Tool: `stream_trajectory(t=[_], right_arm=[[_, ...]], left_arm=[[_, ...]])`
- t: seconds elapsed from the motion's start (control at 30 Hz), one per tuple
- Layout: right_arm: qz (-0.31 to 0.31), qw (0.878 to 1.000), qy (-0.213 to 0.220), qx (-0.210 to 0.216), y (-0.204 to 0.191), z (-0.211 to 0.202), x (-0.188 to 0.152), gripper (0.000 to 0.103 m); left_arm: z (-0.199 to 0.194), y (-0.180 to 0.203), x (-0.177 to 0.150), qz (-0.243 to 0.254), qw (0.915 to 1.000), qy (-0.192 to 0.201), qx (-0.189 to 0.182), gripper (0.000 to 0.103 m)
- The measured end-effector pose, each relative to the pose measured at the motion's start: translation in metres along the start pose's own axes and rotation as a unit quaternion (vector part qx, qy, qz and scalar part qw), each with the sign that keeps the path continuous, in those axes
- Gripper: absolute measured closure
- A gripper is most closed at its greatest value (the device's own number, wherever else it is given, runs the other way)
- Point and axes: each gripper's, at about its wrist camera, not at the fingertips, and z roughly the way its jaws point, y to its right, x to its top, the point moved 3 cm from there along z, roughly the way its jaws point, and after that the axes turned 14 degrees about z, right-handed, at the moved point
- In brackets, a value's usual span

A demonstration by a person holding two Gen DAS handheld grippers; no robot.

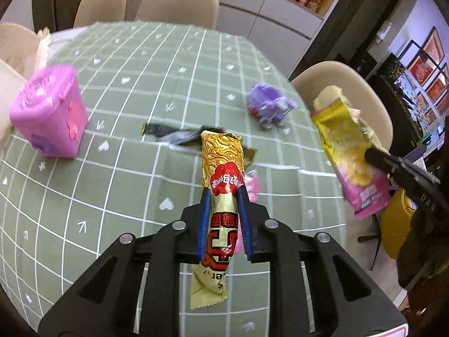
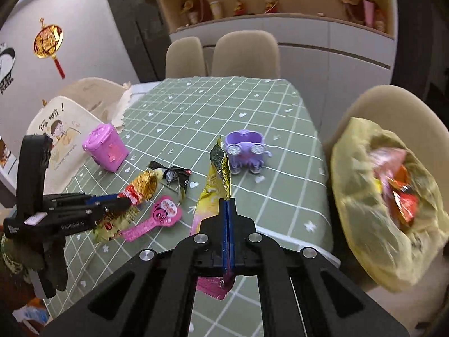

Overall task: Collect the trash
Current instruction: 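Carry the gold wrapper and yellow chip bag over the yellow trash bag with both tools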

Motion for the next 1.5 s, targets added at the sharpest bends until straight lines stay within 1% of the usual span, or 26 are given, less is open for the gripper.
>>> stream_trajectory(t=[0.07,0.17,0.27,0.4,0.57,0.77,0.93,1.1,1.3,1.4,1.5], right_arm=[[-0.001,1.000,0.012,0.001,0.002,-0.015,-0.002,0.100],[-0.003,0.999,0.033,0.004,0.005,-0.036,-0.004,0.100],[-0.007,0.998,0.056,0.008,0.008,-0.057,-0.002,0.100],[-0.008,0.997,0.074,0.011,0.018,-0.076,0.005,0.100],[-0.017,0.995,0.093,0.007,0.038,-0.100,0.014,0.100],[-0.008,0.993,0.116,-0.012,0.085,-0.127,0.032,0.100],[0.011,0.991,0.130,-0.031,0.126,-0.142,0.041,0.099],[0.038,0.988,0.140,-0.051,0.171,-0.151,0.048,0.099],[0.062,0.984,0.154,-0.072,0.212,-0.156,0.053,0.100],[0.082,0.981,0.154,-0.082,0.233,-0.152,0.056,0.099],[0.095,0.980,0.152,-0.088,0.250,-0.146,0.055,0.100]], left_arm=[[-0.012,0.008,0.004,-0.001,1.0000,0.009,-0.001,0.084],[-0.030,0.026,0.009,0.010,0.9997,0.023,0.003,0.084],[-0.050,0.051,0.022,0.028,0.9985,0.048,0.005,0.085],[-0.067,0.076,0.039,0.034,0.9967,0.073,0.001,0.085],[-0.074,0.116,0.058,0.041,0.9942,0.099,-0.011,0.084],[-0.068,0.168,0.081,0.064,0.9909,0.115,-0.027,0.084],[-0.046,0.208,0.100,0.085,0.9892,0.110,-0.047,0.084],[-0.012,0.243,0.118,0.098,0.9873,0.100,-0.074,0.084],[0.026,0.273,0.139,0.110,0.9834,0.088,-0.114,0.084],[0.050,0.284,0.155,0.120,0.9809,0.080,-0.131,0.084],[0.082,0.291,0.174,0.115,0.9799,0.068,-0.149,0.084]])
